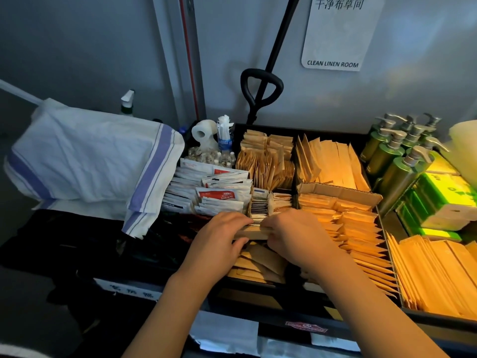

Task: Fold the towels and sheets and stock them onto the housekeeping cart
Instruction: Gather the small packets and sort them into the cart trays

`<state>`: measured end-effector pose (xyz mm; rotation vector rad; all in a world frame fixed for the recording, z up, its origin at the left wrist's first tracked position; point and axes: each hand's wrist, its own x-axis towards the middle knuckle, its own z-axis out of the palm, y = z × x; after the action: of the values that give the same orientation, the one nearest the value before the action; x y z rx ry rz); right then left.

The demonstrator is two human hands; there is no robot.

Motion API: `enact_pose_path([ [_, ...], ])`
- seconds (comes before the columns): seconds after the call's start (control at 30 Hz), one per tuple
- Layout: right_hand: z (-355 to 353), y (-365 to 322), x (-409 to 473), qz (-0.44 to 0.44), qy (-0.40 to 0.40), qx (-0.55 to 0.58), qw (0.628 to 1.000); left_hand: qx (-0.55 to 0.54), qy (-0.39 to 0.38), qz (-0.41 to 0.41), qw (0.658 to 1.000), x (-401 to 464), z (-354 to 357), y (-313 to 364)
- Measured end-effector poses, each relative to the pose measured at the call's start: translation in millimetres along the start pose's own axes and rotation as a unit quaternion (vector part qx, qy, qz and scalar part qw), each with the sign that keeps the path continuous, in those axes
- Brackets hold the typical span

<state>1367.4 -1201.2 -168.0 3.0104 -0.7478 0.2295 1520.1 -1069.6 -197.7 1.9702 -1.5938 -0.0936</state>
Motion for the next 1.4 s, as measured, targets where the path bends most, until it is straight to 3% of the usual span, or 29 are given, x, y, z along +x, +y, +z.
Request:
enact_pose_path([
  [0.17,-32,15,-14,0.011,0.044,0.003,0.999,0.004,0.024,0.021,0.999,15,-7,22],
  [0.4,-69,71,-67,0.108,0.067,0.036,0.991,-0.035,0.015,0.111,0.993,58,10,88],
  [0.7,-76,154,-167,0.261,0.090,0.047,0.960,-0.061,-0.069,0.236,0.967,115,87,188],
  [0.97,-40,202,-224,0.363,0.095,0.116,0.920,0.001,-0.154,0.340,0.928,148,146,256],
  [1.4,22,194,-216,0.438,0.094,0.172,0.878,0.040,-0.210,0.294,0.932,144,186,248],
])
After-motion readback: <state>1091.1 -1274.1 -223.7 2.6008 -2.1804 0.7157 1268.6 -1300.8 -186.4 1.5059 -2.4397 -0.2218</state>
